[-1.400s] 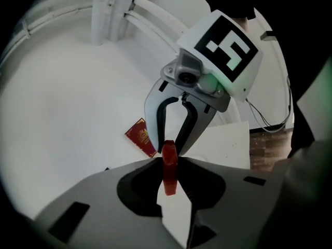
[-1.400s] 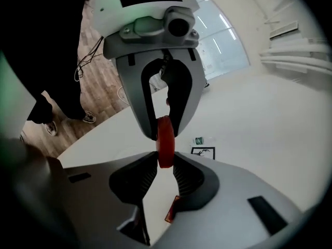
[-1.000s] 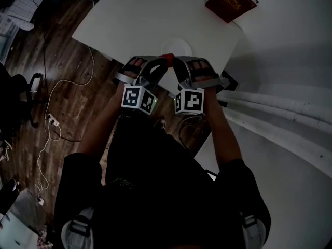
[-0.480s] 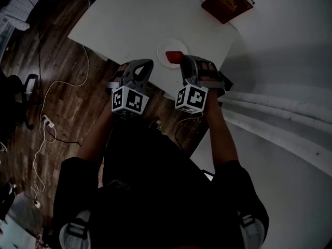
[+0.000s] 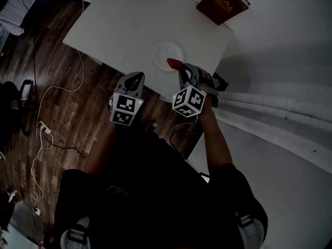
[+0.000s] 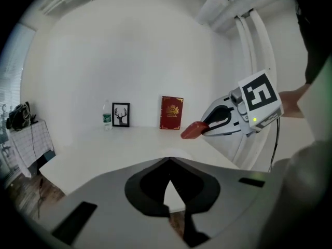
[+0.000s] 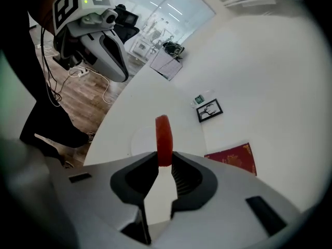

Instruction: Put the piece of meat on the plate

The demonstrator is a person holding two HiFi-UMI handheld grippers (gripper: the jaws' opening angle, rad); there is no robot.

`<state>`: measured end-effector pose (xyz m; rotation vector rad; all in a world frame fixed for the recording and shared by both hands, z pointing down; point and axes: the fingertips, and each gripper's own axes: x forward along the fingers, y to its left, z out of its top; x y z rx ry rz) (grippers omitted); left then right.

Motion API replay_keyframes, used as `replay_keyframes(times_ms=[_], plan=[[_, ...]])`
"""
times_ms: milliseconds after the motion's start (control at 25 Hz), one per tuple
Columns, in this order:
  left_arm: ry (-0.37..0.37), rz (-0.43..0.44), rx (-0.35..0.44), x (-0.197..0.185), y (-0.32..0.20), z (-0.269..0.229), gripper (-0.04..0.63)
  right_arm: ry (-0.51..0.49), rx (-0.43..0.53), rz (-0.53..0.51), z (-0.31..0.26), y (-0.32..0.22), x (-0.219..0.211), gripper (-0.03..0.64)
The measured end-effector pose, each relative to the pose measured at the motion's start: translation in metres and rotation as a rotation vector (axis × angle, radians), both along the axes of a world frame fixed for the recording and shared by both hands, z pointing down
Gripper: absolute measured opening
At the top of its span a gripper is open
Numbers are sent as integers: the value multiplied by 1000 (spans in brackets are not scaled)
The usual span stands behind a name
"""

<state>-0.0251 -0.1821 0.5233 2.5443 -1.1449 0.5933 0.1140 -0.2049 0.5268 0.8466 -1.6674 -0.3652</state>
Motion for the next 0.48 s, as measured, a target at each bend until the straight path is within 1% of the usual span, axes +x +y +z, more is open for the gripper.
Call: replay_keyframes(times_ms=[120, 240, 480], plan=[[29, 8, -26, 0, 6, 3, 2, -13, -49, 0, 14, 1, -1, 92], [56, -5, -36, 5, 6, 4, 3, 1, -73, 7, 23, 0, 7, 92], [28, 2, -79, -2, 10, 16, 3, -1, -102, 25, 40, -11, 1, 92]])
